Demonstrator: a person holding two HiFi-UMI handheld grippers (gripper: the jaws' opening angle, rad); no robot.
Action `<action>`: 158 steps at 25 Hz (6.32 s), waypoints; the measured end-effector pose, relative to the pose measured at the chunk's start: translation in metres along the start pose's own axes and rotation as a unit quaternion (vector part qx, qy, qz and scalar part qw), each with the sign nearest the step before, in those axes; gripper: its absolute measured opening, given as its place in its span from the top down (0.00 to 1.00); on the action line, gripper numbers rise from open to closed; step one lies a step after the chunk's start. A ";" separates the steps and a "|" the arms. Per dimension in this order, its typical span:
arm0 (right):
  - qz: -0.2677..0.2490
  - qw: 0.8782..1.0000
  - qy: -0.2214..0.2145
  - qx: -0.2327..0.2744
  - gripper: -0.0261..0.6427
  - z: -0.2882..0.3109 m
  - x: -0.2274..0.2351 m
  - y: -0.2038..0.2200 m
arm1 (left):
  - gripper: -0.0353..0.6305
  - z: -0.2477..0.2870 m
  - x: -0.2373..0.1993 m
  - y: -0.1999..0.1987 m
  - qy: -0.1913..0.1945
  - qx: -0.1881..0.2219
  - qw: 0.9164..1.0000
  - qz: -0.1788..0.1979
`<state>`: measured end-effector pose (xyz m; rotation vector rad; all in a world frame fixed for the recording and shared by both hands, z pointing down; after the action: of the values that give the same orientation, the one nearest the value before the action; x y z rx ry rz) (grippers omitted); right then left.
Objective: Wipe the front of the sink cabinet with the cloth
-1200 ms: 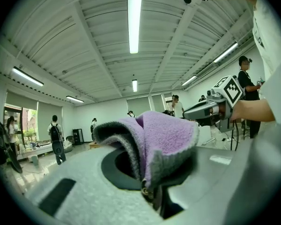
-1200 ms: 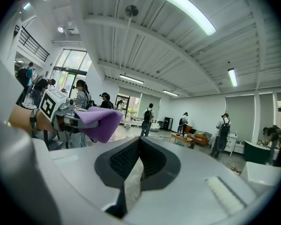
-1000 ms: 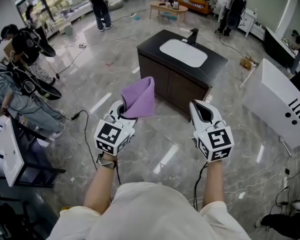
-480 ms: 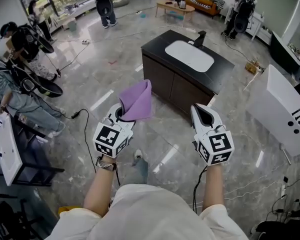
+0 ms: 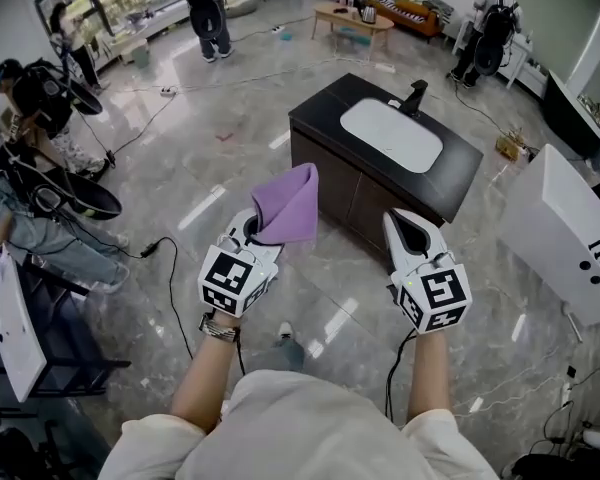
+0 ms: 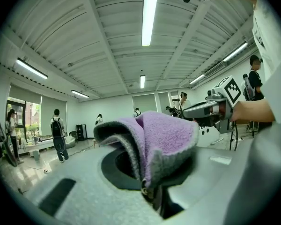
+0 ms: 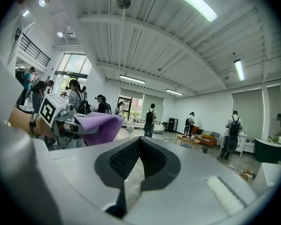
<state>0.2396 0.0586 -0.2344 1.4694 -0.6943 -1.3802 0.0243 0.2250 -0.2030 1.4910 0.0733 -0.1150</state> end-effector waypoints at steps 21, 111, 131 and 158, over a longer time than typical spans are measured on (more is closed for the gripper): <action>0.017 0.999 0.029 -0.008 0.95 0.202 0.027 -0.003 | 0.88 0.083 -0.199 -0.015 0.000 0.001 1.000 -0.016; 0.101 0.981 0.159 -0.044 0.95 0.413 -0.041 0.578 | 0.88 0.518 -0.528 0.491 -0.026 0.069 0.993 -0.092; 0.122 0.949 0.277 -0.087 0.95 0.278 -0.041 0.591 | 0.87 0.540 -0.380 0.505 0.075 0.032 0.996 -0.042; 0.134 0.900 0.382 -0.161 0.95 0.161 -0.005 0.623 | 0.88 0.579 -0.176 0.520 0.286 -0.019 0.958 -0.005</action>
<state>0.2116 -0.2091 0.3495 1.4228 -0.1366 -0.5773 -0.0997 -0.3067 0.3783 1.4447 0.5475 0.3135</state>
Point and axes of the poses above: the fingertips, and each gripper's own axes: z forward along the fingers, x to its right, y out of its underside, the point moved 10 cm from there along -z, backward along the fingers, and after that the axes turned 15 degrees about -z, right-handed, at the moved point
